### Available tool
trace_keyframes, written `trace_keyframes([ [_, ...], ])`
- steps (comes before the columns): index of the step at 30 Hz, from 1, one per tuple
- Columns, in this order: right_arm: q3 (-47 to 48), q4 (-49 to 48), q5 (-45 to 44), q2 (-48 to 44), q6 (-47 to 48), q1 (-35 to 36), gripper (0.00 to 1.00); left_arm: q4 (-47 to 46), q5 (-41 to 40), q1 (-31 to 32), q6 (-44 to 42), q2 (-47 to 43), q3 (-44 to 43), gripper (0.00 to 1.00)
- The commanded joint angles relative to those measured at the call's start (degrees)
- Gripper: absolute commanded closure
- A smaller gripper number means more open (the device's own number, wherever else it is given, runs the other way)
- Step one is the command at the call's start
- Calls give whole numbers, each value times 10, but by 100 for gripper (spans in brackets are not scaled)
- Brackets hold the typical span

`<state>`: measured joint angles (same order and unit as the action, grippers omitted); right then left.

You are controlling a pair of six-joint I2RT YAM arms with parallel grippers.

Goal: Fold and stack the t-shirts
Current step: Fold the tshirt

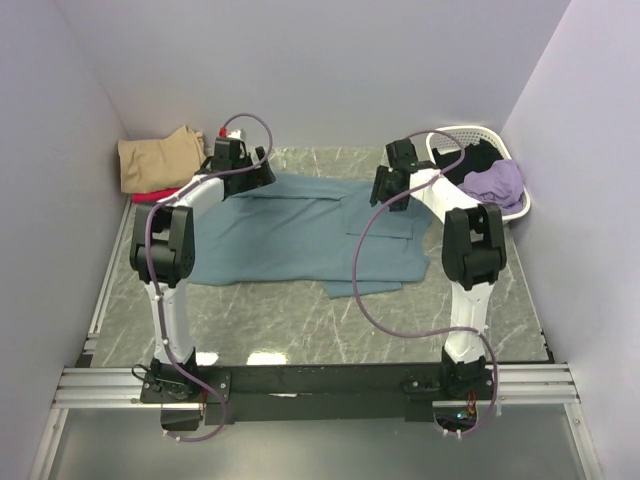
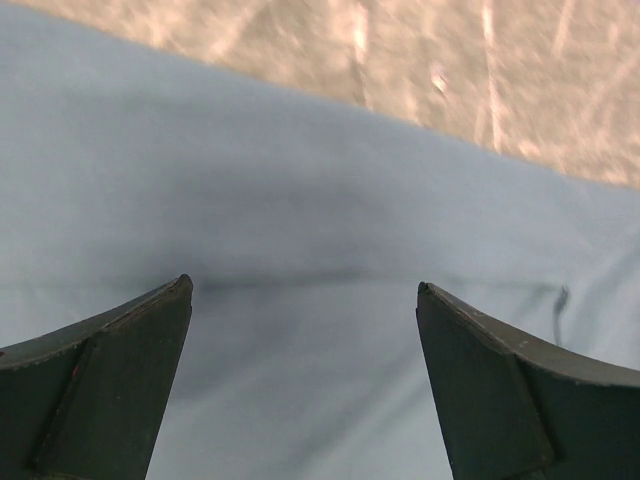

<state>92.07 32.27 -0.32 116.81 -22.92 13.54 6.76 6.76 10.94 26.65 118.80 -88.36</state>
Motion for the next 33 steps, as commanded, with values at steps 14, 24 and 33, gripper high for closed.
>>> trace_keyframes([
  [14,212,86,51,173,-30,-30,39,79,41,-48,-10,140,-149,1],
  [24,408,149,111,309,-43,-49,40,120,61,-79,-6,230,-277,1],
  [33,323,-13,202,236,-20,-64,40,52,110,-87,0,202,-226,0],
])
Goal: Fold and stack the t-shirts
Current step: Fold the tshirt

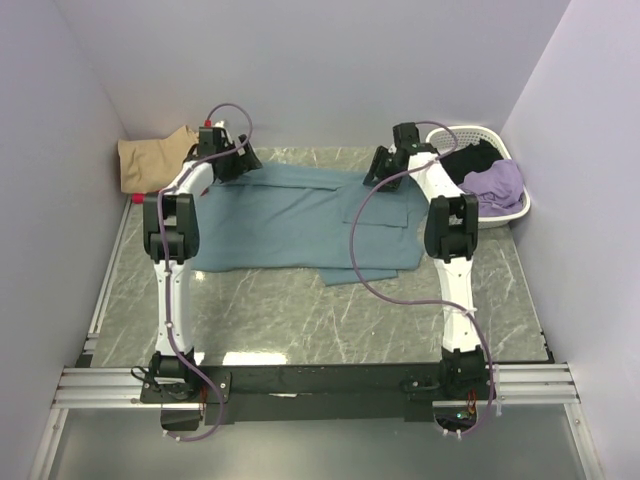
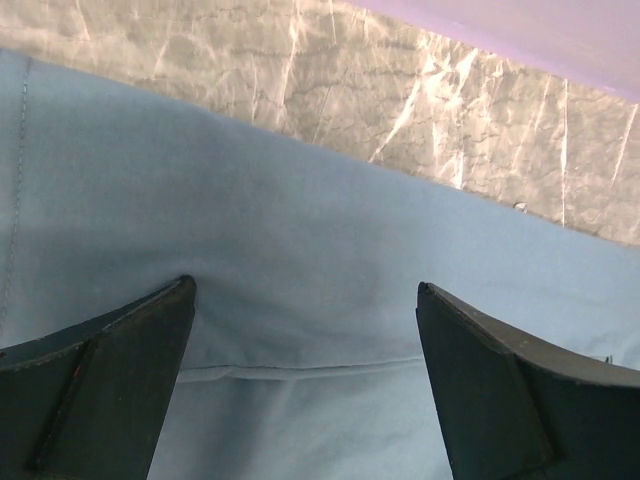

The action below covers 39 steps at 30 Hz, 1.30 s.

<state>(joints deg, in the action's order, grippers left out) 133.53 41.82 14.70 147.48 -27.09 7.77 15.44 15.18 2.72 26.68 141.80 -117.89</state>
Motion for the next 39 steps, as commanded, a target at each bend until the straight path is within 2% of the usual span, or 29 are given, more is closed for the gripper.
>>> trace_keyframes([
  [1,-180,-184,49,-103,21,-7,39,-78,31,-3,0,-70,95,1],
  [3,-271,-256,52,-209,20,-5,38,-122,19,7,-6,-120,174,1],
  [5,-360,-315,44,-273,26,-6,36,-169,-1,16,-14,-189,216,1],
  [6,-376,-317,45,-320,27,-6,36,-179,-8,25,-16,-210,250,1],
  [11,-447,-260,89,-418,23,2,37,-191,-70,65,-14,-349,343,1],
  [17,-631,-264,139,-561,-7,17,39,-135,-149,137,17,-482,483,1],
  [19,-705,-270,130,-595,-26,22,44,-132,-150,146,42,-532,551,1],
  [21,-784,-295,147,-644,-48,26,45,-132,-186,159,59,-566,623,1],
  [23,-825,-314,142,-673,-72,45,46,-127,-197,165,74,-614,666,0],
  [24,-852,-310,111,-699,-76,55,46,-122,-208,169,79,-629,700,1],
  [30,-905,-294,51,-730,-117,129,46,-96,-236,171,94,-727,781,0],
  [34,-910,-280,0,-723,-135,173,45,-73,-265,173,102,-763,788,0],
  [39,-922,-296,-12,-704,-165,198,45,-59,-290,174,102,-779,789,1],
])
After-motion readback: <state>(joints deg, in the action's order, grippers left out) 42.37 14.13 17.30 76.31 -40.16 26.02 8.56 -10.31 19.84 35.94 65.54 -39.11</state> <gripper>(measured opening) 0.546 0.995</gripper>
